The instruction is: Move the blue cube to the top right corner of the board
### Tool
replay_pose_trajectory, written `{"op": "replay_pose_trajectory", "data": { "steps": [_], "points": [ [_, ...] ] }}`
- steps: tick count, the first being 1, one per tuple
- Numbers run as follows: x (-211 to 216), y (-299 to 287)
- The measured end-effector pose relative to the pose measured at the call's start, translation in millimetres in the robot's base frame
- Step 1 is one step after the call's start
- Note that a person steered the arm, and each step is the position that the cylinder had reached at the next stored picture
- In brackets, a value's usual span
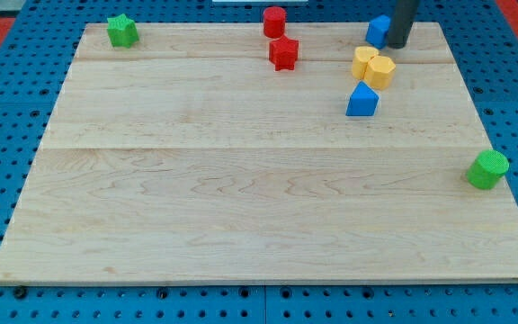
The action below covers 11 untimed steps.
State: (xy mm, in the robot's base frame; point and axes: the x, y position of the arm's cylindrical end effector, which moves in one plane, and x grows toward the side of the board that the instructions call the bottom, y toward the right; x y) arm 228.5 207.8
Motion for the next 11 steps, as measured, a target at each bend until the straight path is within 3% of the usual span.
{"op": "replay_pose_trajectory", "data": {
  "steps": [2,4,7,11],
  "points": [
    [17,-32],
    [-6,-85],
    [-37,-15],
    [-35,-26]
  ]
}}
